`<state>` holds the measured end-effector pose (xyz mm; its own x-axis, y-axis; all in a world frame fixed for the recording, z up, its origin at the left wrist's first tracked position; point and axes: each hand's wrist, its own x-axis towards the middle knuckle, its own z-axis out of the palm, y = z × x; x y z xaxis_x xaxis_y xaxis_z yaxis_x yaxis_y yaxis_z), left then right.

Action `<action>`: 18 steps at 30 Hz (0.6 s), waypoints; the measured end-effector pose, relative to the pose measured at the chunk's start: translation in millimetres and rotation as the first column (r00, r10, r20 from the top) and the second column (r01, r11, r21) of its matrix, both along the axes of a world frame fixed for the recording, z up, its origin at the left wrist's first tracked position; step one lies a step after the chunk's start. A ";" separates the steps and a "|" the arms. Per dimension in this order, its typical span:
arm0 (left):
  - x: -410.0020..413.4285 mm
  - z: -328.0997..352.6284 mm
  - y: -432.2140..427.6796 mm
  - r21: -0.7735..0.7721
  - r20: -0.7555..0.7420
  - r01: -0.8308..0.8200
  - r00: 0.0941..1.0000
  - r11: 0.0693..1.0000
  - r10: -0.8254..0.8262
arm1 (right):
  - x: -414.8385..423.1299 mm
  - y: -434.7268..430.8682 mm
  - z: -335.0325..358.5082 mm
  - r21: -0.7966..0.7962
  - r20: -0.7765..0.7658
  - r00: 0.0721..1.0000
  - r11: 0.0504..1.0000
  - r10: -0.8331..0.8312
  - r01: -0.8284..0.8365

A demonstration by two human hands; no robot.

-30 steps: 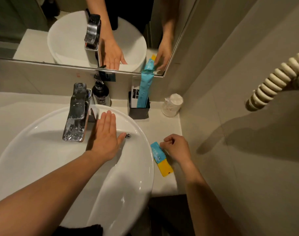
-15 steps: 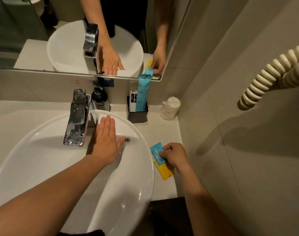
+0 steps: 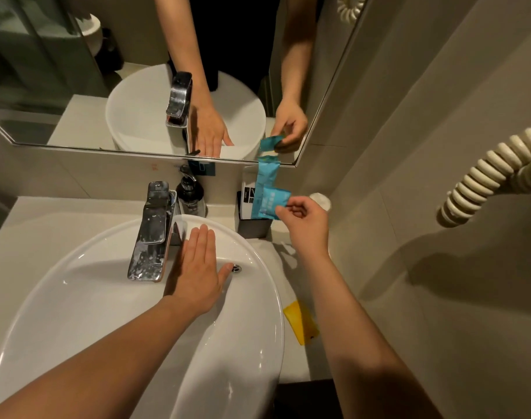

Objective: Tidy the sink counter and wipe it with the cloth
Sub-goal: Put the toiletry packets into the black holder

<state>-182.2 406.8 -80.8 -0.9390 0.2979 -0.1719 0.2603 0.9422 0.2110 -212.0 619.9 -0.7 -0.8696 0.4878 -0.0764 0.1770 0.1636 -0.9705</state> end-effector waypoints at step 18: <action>0.3 -4.1 1.5 0.064 -0.055 -0.014 0.998 0.998 0.017 | -38.0 -23.3 -34.7 0.331 0.144 0.976 0.921 0.164 -0.203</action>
<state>-182.0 408.3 -84.9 -0.9511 0.2919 -0.1007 0.2587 0.9314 0.2562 -249.9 596.6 -35.3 -0.9420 0.3339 -0.0347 0.2154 0.5218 -0.8254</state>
